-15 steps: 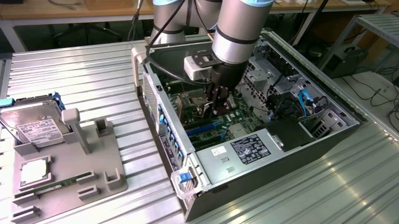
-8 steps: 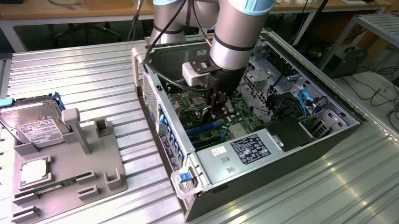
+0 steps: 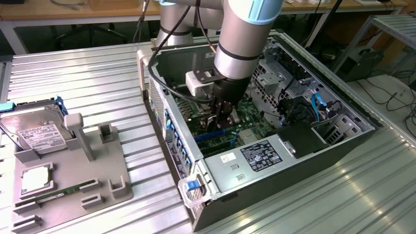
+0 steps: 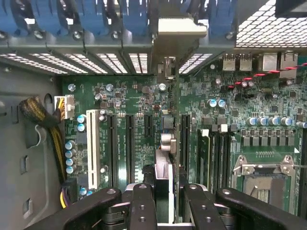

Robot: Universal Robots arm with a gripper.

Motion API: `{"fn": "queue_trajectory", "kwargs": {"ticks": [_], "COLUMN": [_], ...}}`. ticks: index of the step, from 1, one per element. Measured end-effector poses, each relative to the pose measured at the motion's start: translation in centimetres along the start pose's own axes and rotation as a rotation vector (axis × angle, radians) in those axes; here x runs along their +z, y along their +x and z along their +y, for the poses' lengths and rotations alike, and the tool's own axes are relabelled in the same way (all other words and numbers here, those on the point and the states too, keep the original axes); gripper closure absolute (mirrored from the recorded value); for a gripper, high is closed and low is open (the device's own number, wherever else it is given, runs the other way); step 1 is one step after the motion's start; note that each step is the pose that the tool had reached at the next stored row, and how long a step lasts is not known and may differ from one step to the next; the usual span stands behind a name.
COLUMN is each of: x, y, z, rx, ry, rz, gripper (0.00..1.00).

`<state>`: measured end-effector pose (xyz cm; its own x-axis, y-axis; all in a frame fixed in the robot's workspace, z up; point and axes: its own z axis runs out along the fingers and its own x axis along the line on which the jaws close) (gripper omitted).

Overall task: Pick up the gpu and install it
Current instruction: 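Insert the gpu into the slot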

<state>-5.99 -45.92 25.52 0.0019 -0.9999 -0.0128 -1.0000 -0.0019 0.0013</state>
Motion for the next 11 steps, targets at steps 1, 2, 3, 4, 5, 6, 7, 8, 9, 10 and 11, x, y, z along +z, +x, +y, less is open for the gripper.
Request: {"fn": "queue_trajectory", "kwargs": {"ticks": [1, 2, 3, 4, 5, 6, 7, 8, 9, 10, 11], "x": [0.18, 0.35, 0.54, 0.73, 0.92, 1.14, 1.34, 1.56, 1.68, 1.71, 1.71], "y": [0.0, 0.0, 0.0, 0.0, 0.0, 0.0, 0.0, 0.0, 0.0, 0.0, 0.0], "z": [0.01, 0.02, 0.03, 0.04, 0.05, 0.07, 0.08, 0.08, 0.09, 0.09, 0.09], "rx": [0.0, 0.0, 0.0, 0.0, 0.0, 0.0, 0.0, 0.0, 0.0, 0.0, 0.0], "ry": [0.0, 0.0, 0.0, -0.0001, -0.0001, -0.0001, 0.0, 0.0, -0.0003, -0.0003, -0.0003], "rz": [-0.0001, -0.0001, 0.0, 0.0, -0.0002, -0.0003, -0.0005, -0.0006, -0.0002, -0.0003, -0.0003], "gripper": [0.72, 0.72, 0.72, 0.72, 0.72, 0.72, 0.72, 0.72, 0.72, 0.72, 0.72]}}
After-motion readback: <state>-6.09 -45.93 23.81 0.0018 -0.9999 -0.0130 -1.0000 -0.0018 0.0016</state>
